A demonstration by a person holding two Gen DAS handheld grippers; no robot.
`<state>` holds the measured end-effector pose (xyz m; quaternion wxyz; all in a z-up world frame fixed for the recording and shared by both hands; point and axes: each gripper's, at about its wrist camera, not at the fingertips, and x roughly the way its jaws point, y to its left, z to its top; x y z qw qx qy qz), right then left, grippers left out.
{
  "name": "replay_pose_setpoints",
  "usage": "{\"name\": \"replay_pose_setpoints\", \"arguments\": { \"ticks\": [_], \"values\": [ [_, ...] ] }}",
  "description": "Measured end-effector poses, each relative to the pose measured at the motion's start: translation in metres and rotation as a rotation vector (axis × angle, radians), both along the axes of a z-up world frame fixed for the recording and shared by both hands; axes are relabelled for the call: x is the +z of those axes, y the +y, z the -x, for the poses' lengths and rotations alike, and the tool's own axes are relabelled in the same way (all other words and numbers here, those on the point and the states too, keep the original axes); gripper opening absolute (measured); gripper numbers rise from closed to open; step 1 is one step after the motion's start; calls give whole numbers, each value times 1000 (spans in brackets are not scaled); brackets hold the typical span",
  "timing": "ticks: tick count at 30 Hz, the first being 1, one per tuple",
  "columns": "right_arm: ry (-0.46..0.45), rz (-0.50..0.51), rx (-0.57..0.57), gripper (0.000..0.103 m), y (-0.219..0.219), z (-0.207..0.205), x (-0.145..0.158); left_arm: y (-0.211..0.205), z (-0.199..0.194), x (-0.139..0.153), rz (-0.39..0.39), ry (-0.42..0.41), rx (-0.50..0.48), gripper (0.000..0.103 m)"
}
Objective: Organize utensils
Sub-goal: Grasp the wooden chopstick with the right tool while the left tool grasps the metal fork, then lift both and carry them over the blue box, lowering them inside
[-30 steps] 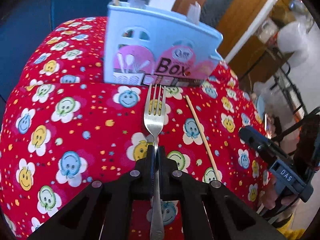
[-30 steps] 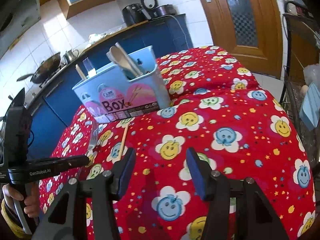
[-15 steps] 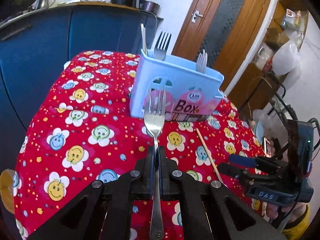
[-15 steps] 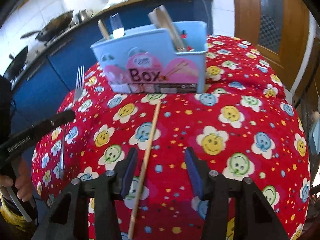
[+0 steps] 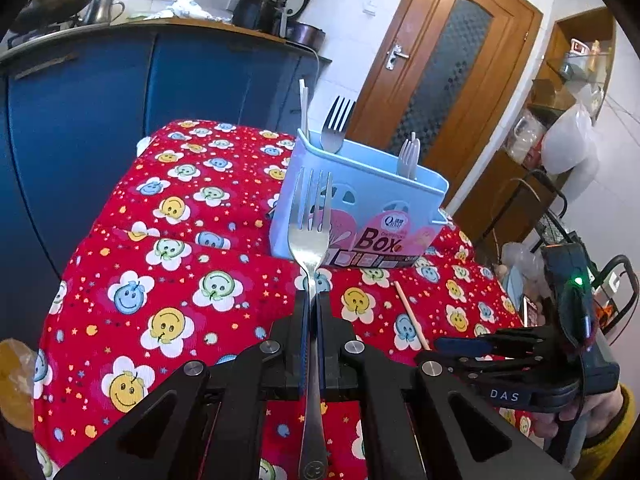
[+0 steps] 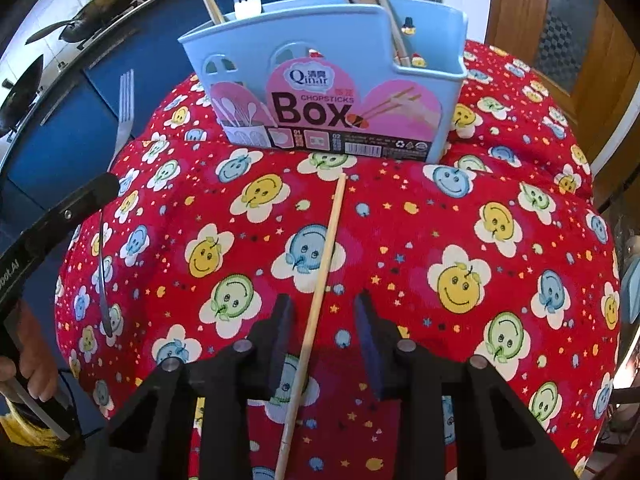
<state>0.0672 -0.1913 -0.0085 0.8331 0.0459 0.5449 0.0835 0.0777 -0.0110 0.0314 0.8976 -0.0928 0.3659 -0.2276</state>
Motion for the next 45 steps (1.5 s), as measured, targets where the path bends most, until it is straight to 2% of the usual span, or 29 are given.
{"name": "replay_pose_setpoints", "arguments": {
  "ticks": [2, 5, 6, 9, 15, 20, 31, 39, 45],
  "values": [
    [14, 9, 5, 30, 1, -4, -1, 1, 0, 2, 11, -7, 0, 3],
    [10, 40, 10, 15, 1, -11, -2, 0, 1, 5, 23, -25, -9, 3],
    [9, 33, 4, 11, 0, -11, -2, -1, 2, 6, 26, -37, -13, 3],
    [7, -34, -29, 7, -10, -14, -3, -4, 3, 8, 32, -61, -21, 3],
    [-65, -203, -88, 6, -31, -4, -2, -8, 1, 13, 60, -86, -27, 3],
    [-201, -293, -98, 6, -43, 13, 16, -14, -2, 23, 70, -112, -28, 3],
    [-526, -334, -135, 6, -59, 21, 67, -31, -25, 60, 93, -218, -1, 3],
    [-645, -356, -185, 6, -77, 3, 85, -38, -56, 89, 116, -299, 76, 3],
    [-694, -371, -211, 6, -87, -13, 95, -44, -76, 101, 123, -349, 120, 3]
  ]
}}
